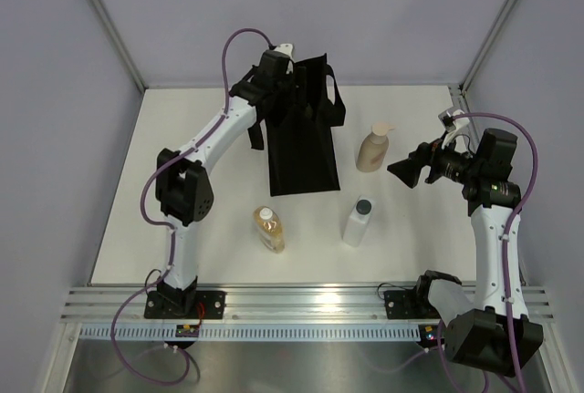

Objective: Place the personal care products into the canvas bag

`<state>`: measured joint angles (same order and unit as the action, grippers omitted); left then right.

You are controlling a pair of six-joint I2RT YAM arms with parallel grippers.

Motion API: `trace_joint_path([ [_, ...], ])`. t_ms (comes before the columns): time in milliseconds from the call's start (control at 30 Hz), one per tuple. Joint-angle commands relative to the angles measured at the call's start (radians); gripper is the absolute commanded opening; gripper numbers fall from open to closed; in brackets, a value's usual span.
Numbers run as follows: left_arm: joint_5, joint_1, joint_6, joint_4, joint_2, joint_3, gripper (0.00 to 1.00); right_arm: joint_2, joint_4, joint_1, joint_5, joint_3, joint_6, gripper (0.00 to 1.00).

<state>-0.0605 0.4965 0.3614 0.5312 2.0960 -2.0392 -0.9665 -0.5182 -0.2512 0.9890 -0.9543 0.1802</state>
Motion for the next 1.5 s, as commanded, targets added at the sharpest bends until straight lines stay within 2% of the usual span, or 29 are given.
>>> trace_joint_path([
  [0,0.014,-0.007,-0.033,-0.131,-0.037,-0.030,0.65,-0.001,0.012,-0.008,0.014,-0.003,0.019,0.99],
  [33,0.021,-0.007,-0.045,-0.132,-0.040,-0.035,0.76,0.000,0.011,-0.008,0.014,-0.003,0.021,1.00],
  [167,0.085,-0.007,-0.091,-0.126,-0.054,-0.105,0.99,0.000,-0.022,-0.008,0.043,-0.006,0.062,1.00],
  [300,0.128,-0.010,-0.110,-0.151,-0.125,-0.122,0.99,0.011,-0.072,-0.008,0.146,0.002,0.140,0.99],
  [367,0.165,-0.016,-0.104,-0.164,-0.155,-0.125,0.99,0.008,-0.082,-0.007,0.145,0.002,0.157,1.00],
  [467,0.206,-0.019,-0.092,-0.180,-0.221,-0.124,0.99,-0.011,-0.069,0.000,0.030,-0.044,0.107,0.99],
  [567,0.229,-0.019,-0.066,-0.195,-0.319,-0.095,0.99,-0.070,-0.052,0.074,-0.278,-0.135,0.009,0.97],
  [600,0.231,-0.019,-0.059,-0.200,-0.350,-0.081,0.99,-0.084,-0.054,0.111,-0.478,-0.161,-0.045,0.97],
  [633,0.231,-0.019,-0.047,-0.206,-0.431,-0.023,0.99,-0.099,-0.034,0.197,-0.584,-0.188,-0.086,0.97],
  [700,0.216,-0.019,-0.035,-0.227,-0.529,0.068,0.99,-0.132,-0.011,0.265,-0.770,-0.192,-0.161,0.97],
  [733,0.206,-0.019,-0.032,-0.237,-0.584,0.124,0.99,-0.135,0.032,0.301,-0.818,-0.167,-0.251,0.98],
  [767,0.183,-0.019,-0.030,-0.246,-0.703,0.254,0.99,-0.135,0.058,0.347,-0.855,-0.150,-0.289,0.99],
  [800,0.166,-0.019,-0.030,-0.247,-0.765,0.322,0.99,-0.135,0.081,0.365,-0.910,-0.134,-0.323,0.99],
  [867,0.127,-0.019,-0.038,-0.240,-0.891,0.466,0.99,-0.143,0.135,0.385,-0.925,-0.106,-0.381,1.00],
  [900,0.096,-0.019,-0.044,-0.240,-1.019,0.614,0.99,-0.161,0.144,0.389,-0.935,-0.106,-0.401,0.99],
  [967,0.045,-0.019,-0.056,-0.235,-1.143,0.761,0.99,-0.190,0.152,0.391,-0.944,-0.124,-0.459,0.99],
  [1000,0.022,-0.019,-0.064,-0.229,-1.250,0.887,0.99,-0.222,0.149,0.394,-0.943,-0.132,-0.482,0.99],
  [1100,-0.042,-0.019,-0.091,-0.148,-1.414,1.023,0.99,-0.274,0.142,0.408,-0.920,-0.138,-0.567,0.99],
  [1233,-0.036,-0.019,-0.093,-0.128,-1.542,1.244,0.99,-0.343,0.188,0.484,-0.963,-0.115,-0.651,1.00],
  [1333,-0.018,-0.019,-0.093,-0.125,-1.593,1.319,0.99,-0.405,0.220,0.500,-1.029,-0.124,-0.682,0.99],
  [1467,-0.004,-0.019,-0.095,-0.100,-1.628,1.343,0.99,-0.487,0.267,0.501,-1.156,-0.147,-0.682,0.99],
])
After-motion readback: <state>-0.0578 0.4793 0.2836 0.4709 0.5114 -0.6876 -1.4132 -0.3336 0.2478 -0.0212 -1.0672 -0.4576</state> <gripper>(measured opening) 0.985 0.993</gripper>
